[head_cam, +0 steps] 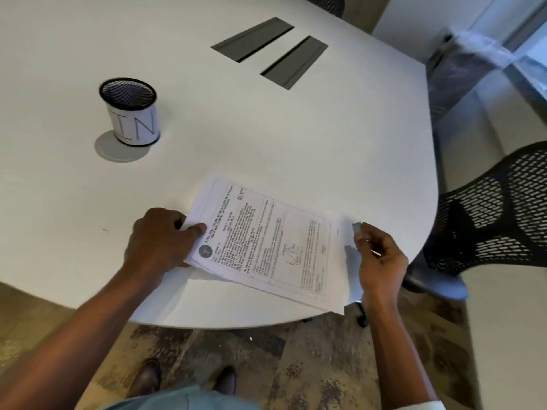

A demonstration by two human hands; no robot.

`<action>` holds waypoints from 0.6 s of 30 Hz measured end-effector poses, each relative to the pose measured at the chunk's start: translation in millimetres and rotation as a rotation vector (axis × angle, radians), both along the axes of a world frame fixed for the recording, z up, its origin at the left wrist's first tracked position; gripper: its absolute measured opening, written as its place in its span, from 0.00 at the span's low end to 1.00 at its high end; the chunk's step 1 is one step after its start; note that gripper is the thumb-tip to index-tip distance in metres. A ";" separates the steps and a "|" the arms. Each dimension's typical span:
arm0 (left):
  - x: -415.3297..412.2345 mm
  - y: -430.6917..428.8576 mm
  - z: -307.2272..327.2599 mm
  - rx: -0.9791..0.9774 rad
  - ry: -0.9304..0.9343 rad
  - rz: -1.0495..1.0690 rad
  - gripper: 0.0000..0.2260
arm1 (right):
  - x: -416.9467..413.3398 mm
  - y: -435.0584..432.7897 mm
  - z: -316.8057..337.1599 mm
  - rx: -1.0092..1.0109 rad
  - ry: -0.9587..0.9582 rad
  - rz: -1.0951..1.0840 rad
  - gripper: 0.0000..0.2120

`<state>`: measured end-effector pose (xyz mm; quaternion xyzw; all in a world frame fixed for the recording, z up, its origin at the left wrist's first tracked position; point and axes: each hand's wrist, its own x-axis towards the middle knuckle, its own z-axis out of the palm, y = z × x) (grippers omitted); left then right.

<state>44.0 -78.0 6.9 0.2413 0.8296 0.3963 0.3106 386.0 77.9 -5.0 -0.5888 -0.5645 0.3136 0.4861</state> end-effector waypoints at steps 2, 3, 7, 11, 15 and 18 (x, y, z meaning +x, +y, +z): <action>0.3 -0.3 2.0 -0.006 0.010 -0.004 0.13 | -1.0 -1.6 -5.3 0.014 -0.076 -0.060 0.11; 0.9 -0.4 3.6 -0.010 0.020 -0.006 0.14 | -2.0 -2.9 -7.4 0.023 -0.103 -0.086 0.11; 3.2 -3.6 8.8 -0.031 0.069 -0.001 0.14 | -3.9 -5.8 -11.8 0.076 -0.213 -0.141 0.11; 3.0 -7.1 11.9 -0.045 0.076 0.010 0.13 | -3.7 -1.4 -11.5 0.090 -0.314 -0.168 0.10; 4.6 -7.7 14.2 -0.039 0.067 0.014 0.13 | -5.7 1.3 -14.3 0.120 -0.412 -0.162 0.10; 5.1 -8.7 16.1 -0.049 0.062 0.029 0.13 | -5.2 2.5 -18.5 0.122 -0.453 -0.162 0.11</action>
